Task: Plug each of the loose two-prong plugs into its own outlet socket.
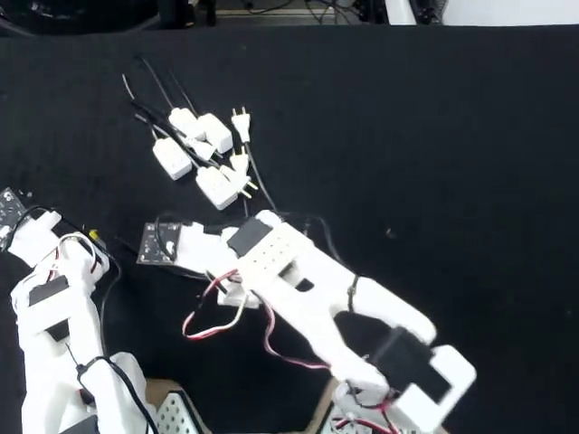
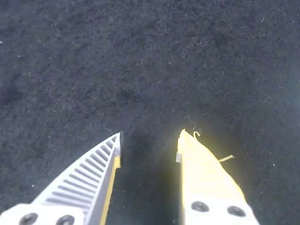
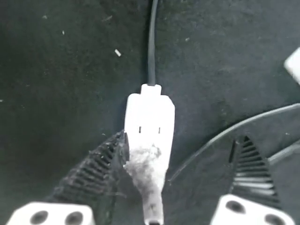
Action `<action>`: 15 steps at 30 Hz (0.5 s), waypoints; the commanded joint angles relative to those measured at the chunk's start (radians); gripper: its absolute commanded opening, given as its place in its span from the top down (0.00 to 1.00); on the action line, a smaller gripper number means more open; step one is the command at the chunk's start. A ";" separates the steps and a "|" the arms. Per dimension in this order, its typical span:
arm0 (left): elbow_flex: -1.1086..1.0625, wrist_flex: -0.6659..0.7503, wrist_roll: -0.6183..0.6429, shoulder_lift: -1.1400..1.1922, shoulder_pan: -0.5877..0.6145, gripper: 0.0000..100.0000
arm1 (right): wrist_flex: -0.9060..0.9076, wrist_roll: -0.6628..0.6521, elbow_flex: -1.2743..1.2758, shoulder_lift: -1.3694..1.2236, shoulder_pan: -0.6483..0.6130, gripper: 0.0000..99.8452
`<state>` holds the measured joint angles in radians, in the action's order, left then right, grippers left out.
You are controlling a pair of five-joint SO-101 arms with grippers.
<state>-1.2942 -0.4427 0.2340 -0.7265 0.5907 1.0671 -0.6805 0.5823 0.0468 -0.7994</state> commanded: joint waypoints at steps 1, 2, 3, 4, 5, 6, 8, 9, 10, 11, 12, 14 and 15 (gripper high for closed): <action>0.022 0.014 0.008 -0.028 0.015 0.80 | -0.043 0.008 -0.021 -0.042 0.002 0.67; 0.022 0.014 0.008 -0.028 0.015 0.80 | -0.054 0.008 -0.021 -0.054 0.008 0.67; 0.022 0.014 0.008 -0.028 0.015 0.80 | -0.066 0.008 -0.021 -0.067 0.011 0.67; 0.022 0.014 0.008 -0.028 0.015 0.80 | -0.074 0.008 -0.021 -0.076 0.015 0.67; 0.021 0.014 0.008 -0.028 0.013 0.80 | -0.077 0.008 -0.027 -0.088 0.021 0.67; 0.021 0.014 0.008 -0.028 0.013 0.80 | -0.077 0.006 -0.030 -0.094 0.026 0.67; 0.021 0.014 0.008 -0.028 0.013 0.80 | -0.078 0.000 -0.031 -0.102 0.029 0.67; 0.021 0.014 0.008 -0.028 0.013 0.80 | -0.080 0.000 -0.031 -0.107 0.031 0.67; 0.021 0.014 0.008 -0.028 0.013 0.80 | -0.080 0.000 -0.031 -0.110 0.031 0.67; 0.021 0.014 0.008 -0.028 0.013 0.80 | -0.081 -0.002 -0.031 -0.110 0.031 0.67; 0.021 0.014 0.008 -0.028 0.012 0.80 | -0.081 -0.002 -0.031 -0.110 0.031 0.67; 0.021 0.014 0.008 -0.028 0.010 0.80 | -0.081 -0.025 -0.031 -0.110 0.031 0.67; 0.021 0.014 0.008 -0.028 0.010 0.80 | -0.081 -0.044 -0.030 -0.110 0.031 0.67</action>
<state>-1.2942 -0.4427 0.2340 -0.7265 0.5984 1.0058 -0.6866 0.5823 -0.0652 -0.7979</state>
